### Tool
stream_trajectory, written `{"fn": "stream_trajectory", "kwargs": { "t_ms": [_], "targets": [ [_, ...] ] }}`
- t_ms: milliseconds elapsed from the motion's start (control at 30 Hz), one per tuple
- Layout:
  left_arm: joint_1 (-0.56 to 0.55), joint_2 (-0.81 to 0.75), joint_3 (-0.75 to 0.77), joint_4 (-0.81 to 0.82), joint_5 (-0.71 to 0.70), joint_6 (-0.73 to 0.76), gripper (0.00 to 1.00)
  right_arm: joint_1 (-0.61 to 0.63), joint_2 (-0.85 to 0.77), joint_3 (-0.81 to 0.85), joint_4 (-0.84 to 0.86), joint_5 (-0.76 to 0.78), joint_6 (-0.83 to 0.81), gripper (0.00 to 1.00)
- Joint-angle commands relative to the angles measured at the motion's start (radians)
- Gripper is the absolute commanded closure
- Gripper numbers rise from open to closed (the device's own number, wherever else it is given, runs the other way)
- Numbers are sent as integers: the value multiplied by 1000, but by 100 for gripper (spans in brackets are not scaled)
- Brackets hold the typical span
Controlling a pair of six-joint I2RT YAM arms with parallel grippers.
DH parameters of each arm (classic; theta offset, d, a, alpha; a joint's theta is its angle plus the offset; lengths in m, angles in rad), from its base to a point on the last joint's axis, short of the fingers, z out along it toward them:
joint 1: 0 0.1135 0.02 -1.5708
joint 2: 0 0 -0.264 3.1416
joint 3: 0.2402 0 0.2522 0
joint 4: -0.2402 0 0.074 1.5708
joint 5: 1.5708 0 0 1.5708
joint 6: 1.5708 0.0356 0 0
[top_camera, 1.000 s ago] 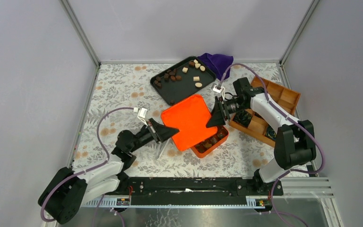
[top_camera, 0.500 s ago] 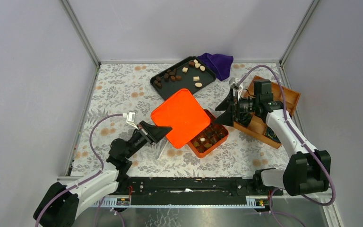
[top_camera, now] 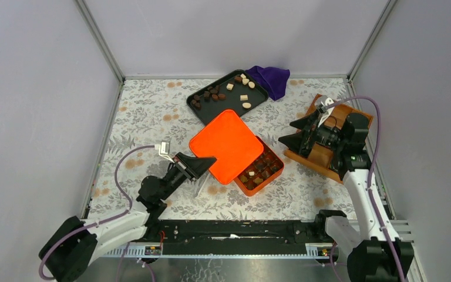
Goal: Pack the chocolate
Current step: Close the box lid on the packing box.
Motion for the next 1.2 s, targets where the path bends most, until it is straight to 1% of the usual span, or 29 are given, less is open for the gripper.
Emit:
{"fn": "stream_trajectory", "kwargs": {
  "t_ms": [0,100,167,300,400,533,700,833,967,1100,1167],
  "targets": [
    [-68,64,32,177,-118,31,100,-8,-102,-52,178,105,135,0],
    [-116,124,42,240,-168,39,100,-8,-140,-96,236,4,175,0],
    [-139,160,52,268,-196,44,100,-8,-158,-127,260,-26,234,0],
    [-164,193,76,283,-251,67,100,-13,-211,-178,264,13,276,0],
    [-172,197,91,275,-287,77,100,-23,-235,-207,311,42,348,2],
    [-187,193,101,256,-334,77,100,-43,-215,-214,310,78,429,6],
    [-217,203,118,253,-397,77,100,-50,-124,-208,336,35,566,12],
    [-243,237,167,246,-439,86,100,-50,-78,-242,486,-41,709,14],
    [-258,307,222,250,-466,76,100,-49,-96,-288,636,-66,833,16],
    [-259,415,266,343,-466,55,100,-36,-92,-326,700,-30,926,25],
    [-260,469,289,393,-465,41,100,-22,-83,-353,774,-3,981,29]
  ]
}}
